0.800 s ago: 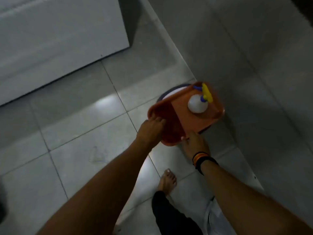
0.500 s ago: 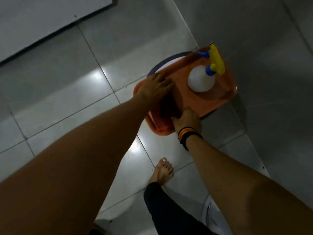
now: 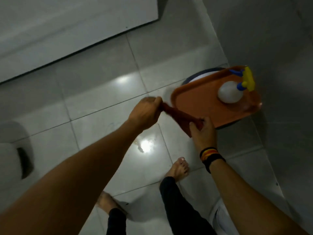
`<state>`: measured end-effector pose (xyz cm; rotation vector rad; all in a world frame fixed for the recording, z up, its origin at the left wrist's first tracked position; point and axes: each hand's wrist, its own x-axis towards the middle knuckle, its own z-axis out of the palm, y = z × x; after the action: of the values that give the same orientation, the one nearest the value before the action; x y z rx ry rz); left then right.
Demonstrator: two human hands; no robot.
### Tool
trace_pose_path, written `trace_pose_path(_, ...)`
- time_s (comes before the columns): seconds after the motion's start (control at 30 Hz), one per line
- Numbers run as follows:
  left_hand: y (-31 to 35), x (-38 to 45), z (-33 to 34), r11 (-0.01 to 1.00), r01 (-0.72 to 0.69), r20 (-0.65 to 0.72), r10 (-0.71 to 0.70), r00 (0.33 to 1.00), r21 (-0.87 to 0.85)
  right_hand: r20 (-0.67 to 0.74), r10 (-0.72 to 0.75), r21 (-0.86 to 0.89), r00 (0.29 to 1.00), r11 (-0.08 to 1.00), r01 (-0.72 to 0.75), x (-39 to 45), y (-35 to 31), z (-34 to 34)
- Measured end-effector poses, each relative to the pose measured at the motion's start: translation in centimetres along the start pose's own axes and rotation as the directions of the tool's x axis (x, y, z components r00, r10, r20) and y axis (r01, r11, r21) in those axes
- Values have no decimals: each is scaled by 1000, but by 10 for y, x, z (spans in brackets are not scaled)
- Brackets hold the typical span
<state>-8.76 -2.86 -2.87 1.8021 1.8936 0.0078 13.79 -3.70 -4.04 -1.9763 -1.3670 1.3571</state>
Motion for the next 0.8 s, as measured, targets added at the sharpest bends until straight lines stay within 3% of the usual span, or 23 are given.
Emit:
trace_pose_path(0.1, -44, -82, 22, 951, 274, 130, -257, 958, -142, 89, -19, -58, 996, 998, 24, -28, -5, 41)
trace_pose_path(0.23, -89, -179, 94, 721, 574, 284, -499, 818, -388, 158, 65, -142, 985, 989, -42, -61, 22, 116)
trace_pose_path(0.37, -120, -240, 185, 484, 686, 459, -514, 725, -543, 175, 91, -378, 980, 926, -18, -70, 75, 193)
trace_pose_path(0.5, -152, -259, 270, 329, 698, 533, -466, 706, -637, 189, 41, -536, 981, 842, 68, -59, 134, 270)
trace_pose_path(0.67, -195, -247, 356, 425, 684, 589, -350, 728, -593, 258, -84, -661, 963, 711, 239, -26, 189, 347)
trace_pose_path(0.8, -243, -245, 401, 585, 689, 383, -573, 724, -427, 450, -36, -721, 892, 575, 387, -21, 238, 377)
